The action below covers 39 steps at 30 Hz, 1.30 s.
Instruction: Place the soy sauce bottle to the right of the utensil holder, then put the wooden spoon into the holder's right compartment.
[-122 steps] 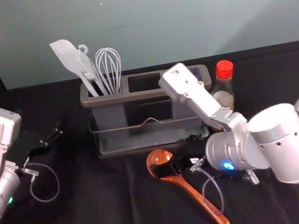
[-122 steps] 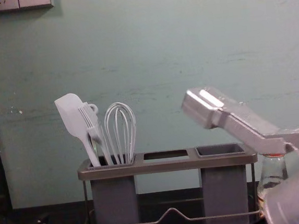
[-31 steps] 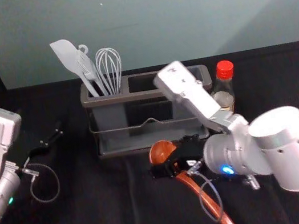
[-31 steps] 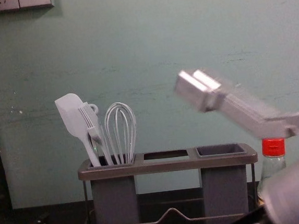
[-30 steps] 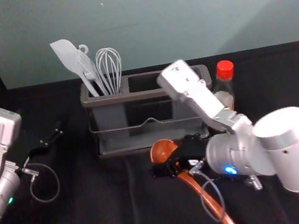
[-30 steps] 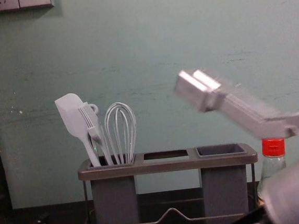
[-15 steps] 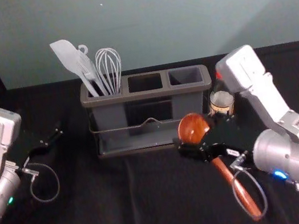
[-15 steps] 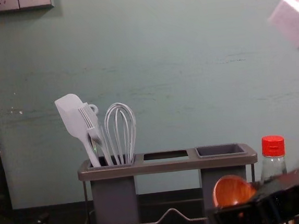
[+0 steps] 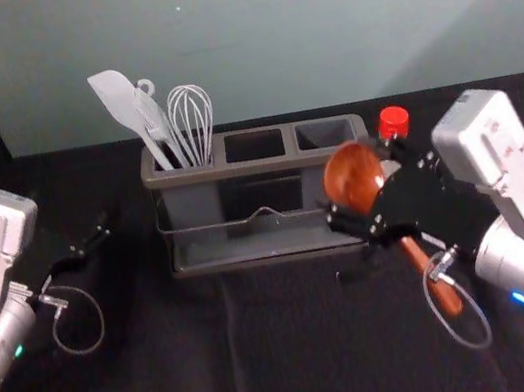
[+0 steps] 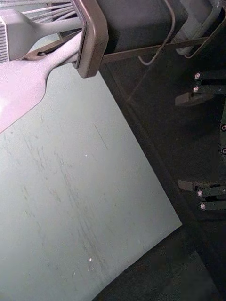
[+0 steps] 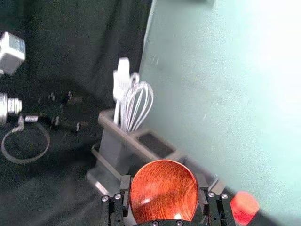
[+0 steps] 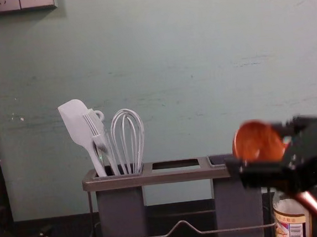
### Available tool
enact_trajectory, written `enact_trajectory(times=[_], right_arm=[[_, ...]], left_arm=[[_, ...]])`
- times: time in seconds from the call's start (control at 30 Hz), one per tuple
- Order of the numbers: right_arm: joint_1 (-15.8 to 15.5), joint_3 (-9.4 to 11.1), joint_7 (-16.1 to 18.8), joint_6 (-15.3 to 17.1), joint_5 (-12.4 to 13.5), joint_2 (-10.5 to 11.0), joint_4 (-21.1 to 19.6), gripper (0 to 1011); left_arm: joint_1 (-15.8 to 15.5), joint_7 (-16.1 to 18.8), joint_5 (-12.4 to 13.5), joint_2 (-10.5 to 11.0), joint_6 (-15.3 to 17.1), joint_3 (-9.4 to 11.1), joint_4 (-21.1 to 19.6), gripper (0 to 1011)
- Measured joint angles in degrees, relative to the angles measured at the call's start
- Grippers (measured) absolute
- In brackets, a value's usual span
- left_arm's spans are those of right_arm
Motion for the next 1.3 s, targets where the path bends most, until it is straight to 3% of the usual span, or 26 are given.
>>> enact_trajectory(times=[0.23, 0.4, 1.3], right_arm=[[-2.46, 0.81, -2.43, -15.24, -0.37, 0.09, 0.02, 839], [-3.73, 1.33, -2.66, -22.83, 0.88, -0.11, 0.02, 839], [-3.63, 1.25, -2.93, -23.01, 0.68, -0.18, 0.23, 839]], left_arm=[[0.0, 0.0, 0.0, 0.0, 0.0, 0.0, 0.0, 1000], [0.0, 0.0, 0.0, 0.0, 0.0, 0.0, 0.0, 1000], [0.0, 0.0, 0.0, 0.0, 0.0, 0.0, 0.0, 1000]])
